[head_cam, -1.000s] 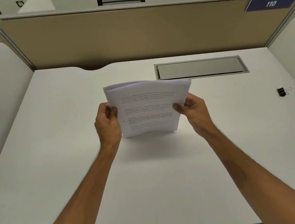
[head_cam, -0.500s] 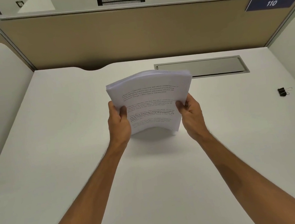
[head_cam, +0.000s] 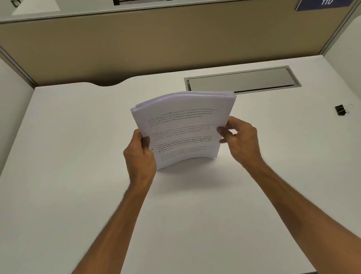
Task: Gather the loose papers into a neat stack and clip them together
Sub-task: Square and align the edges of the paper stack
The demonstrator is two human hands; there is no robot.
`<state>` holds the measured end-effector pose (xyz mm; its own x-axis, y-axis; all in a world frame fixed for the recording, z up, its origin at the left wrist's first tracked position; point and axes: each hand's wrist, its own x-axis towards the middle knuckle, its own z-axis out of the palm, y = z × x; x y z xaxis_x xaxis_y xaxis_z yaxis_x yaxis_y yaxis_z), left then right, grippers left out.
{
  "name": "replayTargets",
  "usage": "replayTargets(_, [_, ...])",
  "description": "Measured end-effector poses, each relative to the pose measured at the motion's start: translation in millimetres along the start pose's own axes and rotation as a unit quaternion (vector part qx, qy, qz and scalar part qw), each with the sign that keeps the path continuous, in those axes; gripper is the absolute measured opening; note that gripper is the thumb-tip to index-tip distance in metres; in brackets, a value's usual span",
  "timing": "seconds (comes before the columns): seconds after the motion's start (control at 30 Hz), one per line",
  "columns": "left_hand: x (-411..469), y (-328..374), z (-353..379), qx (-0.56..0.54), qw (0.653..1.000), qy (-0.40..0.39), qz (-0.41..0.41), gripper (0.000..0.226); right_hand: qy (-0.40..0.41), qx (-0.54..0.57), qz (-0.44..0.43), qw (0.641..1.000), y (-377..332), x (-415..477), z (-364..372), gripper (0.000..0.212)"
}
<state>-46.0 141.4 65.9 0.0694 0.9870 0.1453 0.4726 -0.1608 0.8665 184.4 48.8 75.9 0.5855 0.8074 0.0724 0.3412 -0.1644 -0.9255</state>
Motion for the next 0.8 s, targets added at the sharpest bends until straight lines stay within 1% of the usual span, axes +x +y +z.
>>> replayTargets(0.1, [1.4,4.3,-2.3,-0.002,1.0,-0.015,0.016,0.022,-0.01,0.046,0.003,0.999,0.4,-0.3,-0.5,0.028])
replayTargets(0.17, [1.1,3.2,-0.9,-0.002,0.999,-0.051,0.001,0.018,-0.026,0.058,0.009,0.998,2.4,-1.9,1.3,0.029])
replayTargets(0.23, [-1.5,-0.1,2.6,0.002,0.997,-0.08,-0.017,0.016,-0.036,0.046,0.024,0.998,5.5,-3.4,4.3,0.03])
replayTargets(0.3, [-3.6,-1.4,4.5,0.004,0.997,-0.071,-0.022,0.016,-0.038,0.04,0.032,0.998,7.6,-3.0,6.8,0.029])
replayTargets(0.43, [-4.4,-1.9,1.5,-0.009,0.999,-0.036,-0.01,0.015,-0.023,0.065,0.031,0.997,9.2,-0.6,6.1,0.029])
replayTargets(0.6, [-8.3,-5.7,2.5,0.002,0.998,-0.065,-0.01,0.017,-0.03,0.064,0.042,0.997,15.3,-4.7,8.3,0.029])
replayTargets(0.73, [-10.5,-3.7,1.8,-0.006,0.999,-0.045,-0.007,0.014,-0.025,0.08,0.031,0.996,15.9,-4.8,8.8,0.029])
replayTargets(0.8, [-10.8,-1.2,1.6,-0.011,0.998,-0.06,-0.012,0.012,-0.028,0.075,0.037,0.996,16.6,-4.4,9.5,0.028])
